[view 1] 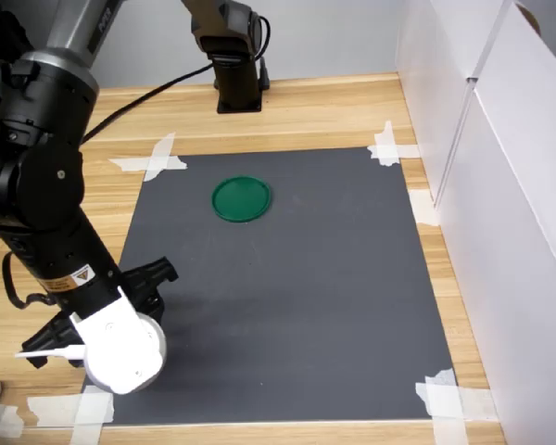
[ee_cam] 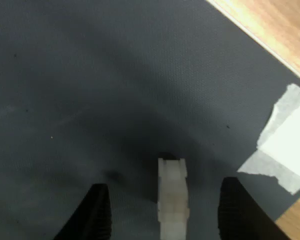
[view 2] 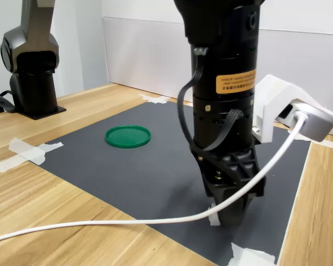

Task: Grasp a white terminal and put it in the green lid.

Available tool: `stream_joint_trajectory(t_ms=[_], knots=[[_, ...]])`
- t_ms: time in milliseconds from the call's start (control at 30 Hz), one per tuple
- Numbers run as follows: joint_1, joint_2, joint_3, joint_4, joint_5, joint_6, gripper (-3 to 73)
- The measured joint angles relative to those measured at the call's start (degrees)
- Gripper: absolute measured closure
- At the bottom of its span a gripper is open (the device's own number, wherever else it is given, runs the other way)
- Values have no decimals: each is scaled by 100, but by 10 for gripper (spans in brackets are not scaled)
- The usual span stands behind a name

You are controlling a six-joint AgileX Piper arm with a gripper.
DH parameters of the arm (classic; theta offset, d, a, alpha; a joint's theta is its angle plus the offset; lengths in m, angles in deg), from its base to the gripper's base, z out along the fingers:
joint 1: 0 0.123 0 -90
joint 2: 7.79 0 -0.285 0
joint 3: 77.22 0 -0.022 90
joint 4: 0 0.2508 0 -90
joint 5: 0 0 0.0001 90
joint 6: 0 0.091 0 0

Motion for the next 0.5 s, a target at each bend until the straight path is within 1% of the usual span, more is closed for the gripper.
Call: stream_joint_trajectory(t_ms=[500], knots=[[0,113,0,-30,-131,-27,158]])
